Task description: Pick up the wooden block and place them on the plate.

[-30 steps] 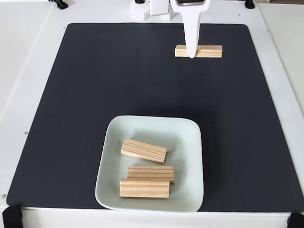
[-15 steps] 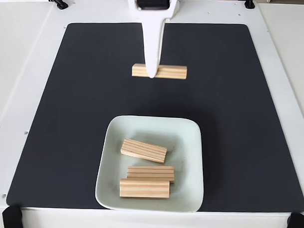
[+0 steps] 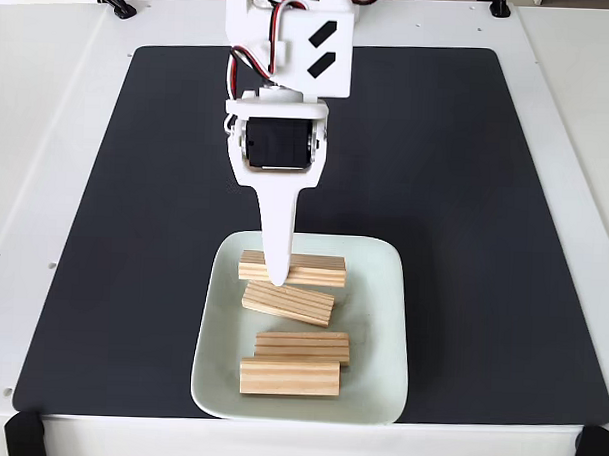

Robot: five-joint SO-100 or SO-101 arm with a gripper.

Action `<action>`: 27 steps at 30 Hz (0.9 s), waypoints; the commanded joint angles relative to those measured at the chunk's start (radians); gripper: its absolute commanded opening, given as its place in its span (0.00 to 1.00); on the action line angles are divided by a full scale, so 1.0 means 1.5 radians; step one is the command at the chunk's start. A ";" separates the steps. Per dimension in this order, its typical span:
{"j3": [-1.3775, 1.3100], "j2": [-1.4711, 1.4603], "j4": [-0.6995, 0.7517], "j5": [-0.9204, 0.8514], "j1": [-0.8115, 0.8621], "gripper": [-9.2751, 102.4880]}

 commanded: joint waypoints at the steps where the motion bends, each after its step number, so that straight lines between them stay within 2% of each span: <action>1: -0.043 -0.001 -0.013 -0.005 -0.004 0.08; 8: -0.043 -0.008 -0.014 -0.001 -0.001 0.09; 10: -0.043 -0.005 -0.009 0.004 0.001 0.13; 12: -0.033 -0.001 -0.005 0.005 0.003 0.24; 15: -0.032 0.000 -0.005 0.028 0.006 0.45; 18: -0.032 0.001 -0.005 0.033 0.006 0.58; 22: -0.036 0.007 -0.005 0.033 0.006 0.54; 27: 0.013 0.065 -0.005 0.033 0.004 0.43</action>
